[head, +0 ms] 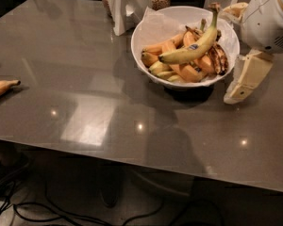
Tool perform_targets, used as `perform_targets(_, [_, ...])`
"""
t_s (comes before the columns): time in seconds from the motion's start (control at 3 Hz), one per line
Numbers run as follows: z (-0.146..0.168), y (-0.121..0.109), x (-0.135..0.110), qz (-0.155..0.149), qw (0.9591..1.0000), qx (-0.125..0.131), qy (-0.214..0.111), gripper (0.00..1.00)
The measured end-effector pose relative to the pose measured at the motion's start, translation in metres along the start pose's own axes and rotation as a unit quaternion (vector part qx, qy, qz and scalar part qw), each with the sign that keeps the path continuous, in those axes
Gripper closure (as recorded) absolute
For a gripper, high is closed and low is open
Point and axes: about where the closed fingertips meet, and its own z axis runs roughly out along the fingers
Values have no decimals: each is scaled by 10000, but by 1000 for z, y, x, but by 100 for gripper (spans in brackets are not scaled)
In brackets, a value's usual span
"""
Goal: Pick banana from white bowl
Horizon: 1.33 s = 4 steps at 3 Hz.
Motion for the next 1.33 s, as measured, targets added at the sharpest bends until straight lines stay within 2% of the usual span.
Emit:
perform_targets(0.33, [14,-28,-13,-637,9973,225,-278,0])
perform_targets(0.67, [29,-54,-27,-1279,9904,384,-359,0])
perform_targets(1.0, [29,-54,-27,-1281,9904,384,-358,0])
perform_targets(1.33, [36,-60,-24,-1672,9848,430,-202,0])
